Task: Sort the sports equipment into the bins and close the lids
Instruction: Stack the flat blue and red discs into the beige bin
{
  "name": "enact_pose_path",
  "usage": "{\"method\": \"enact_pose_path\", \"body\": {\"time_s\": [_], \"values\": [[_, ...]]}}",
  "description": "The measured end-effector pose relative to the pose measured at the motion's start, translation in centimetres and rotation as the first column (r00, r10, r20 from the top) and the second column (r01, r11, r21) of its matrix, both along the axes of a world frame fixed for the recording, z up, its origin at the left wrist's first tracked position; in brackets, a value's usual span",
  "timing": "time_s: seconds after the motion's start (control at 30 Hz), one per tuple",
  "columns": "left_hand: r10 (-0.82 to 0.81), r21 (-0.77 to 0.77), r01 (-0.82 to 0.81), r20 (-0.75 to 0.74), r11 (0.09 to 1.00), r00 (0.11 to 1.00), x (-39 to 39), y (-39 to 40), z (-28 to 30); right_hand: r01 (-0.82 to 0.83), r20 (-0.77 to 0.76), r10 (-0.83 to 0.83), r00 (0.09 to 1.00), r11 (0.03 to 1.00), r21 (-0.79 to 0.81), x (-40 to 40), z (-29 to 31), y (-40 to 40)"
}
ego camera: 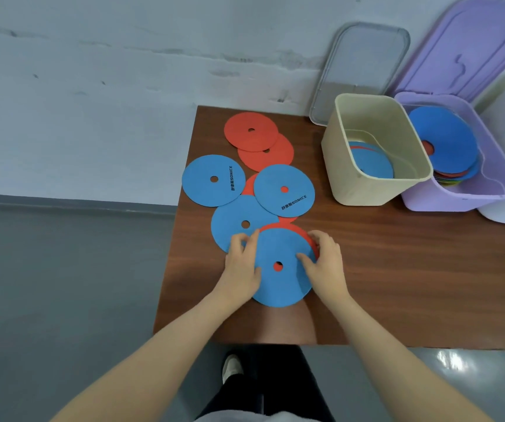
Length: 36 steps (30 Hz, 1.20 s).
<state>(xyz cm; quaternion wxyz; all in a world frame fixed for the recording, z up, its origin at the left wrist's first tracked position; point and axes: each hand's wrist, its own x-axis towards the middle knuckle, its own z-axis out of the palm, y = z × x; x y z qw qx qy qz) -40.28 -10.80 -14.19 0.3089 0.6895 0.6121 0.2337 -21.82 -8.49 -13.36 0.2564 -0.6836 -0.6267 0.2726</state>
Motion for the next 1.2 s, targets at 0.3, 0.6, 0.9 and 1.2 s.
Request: {"method": "enact_pose_path", "body": {"time_s": [0.3,0.6,0.9,1.2], "values": [[0.041,0.135,-0.027,-0.102,0.99,0.994,0.1,10.7,1.5,0.048,-0.01,-0.047,0.999,0.99,0.131,-0.4,1.7,9.0],[-0.021,0.018,0.027,-0.279,0.999,0.96,0.1,19.3,1.5,0.081,0.084,-0.079,0.993,0.997,-0.019,-0.8,-0.2,14.9],[-0.094,-0.241,0.01,-0.343,0.971,0.935,0.5,18.7,-0.4,0.02,0.161,0.012,0.987,0.98,-0.197,-0.8,-2.0,15.1],[-0.029,-0.077,0.009,-0.269,0.997,0.963,0.7,18.1,0.5,0.097,0.04,-0.091,0.995,0.982,-0.159,-0.5,-1.4,13.8]]}}
